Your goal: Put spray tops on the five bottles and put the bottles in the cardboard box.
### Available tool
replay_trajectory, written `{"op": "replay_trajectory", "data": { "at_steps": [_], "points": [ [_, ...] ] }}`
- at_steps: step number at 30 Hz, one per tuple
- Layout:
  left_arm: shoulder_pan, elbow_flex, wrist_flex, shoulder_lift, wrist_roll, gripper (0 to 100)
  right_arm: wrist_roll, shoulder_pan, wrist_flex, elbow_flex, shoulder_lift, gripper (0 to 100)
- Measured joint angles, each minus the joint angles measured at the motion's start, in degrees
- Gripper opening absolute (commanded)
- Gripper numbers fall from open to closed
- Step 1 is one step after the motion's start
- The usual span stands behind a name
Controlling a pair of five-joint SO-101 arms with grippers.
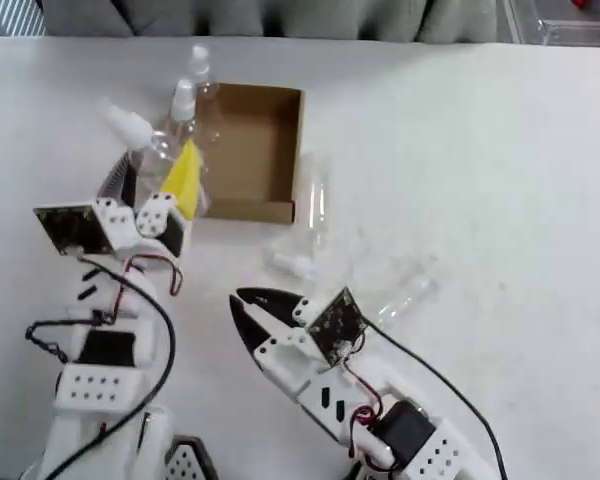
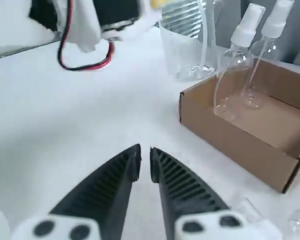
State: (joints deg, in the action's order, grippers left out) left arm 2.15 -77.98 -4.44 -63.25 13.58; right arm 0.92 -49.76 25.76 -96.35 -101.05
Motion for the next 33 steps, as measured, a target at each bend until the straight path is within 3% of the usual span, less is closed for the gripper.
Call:
{"op": "replay_trajectory", "data": {
  "at_steps": [7,15,33],
  "points": [
    [1.67,0.18,-16.26,17.93,0.0,2,0.0,3.69,0.0,0.0,0.0,1.5],
    [1.67,1.14,-27.78,30.42,-5.19,2,0.0,3.96,0.0,0.0,0.0,1.5],
    [1.67,12.75,-29.63,47.65,-5.63,2,0.0,3.78,0.0,0.0,0.0,1.5]
  ]
}}
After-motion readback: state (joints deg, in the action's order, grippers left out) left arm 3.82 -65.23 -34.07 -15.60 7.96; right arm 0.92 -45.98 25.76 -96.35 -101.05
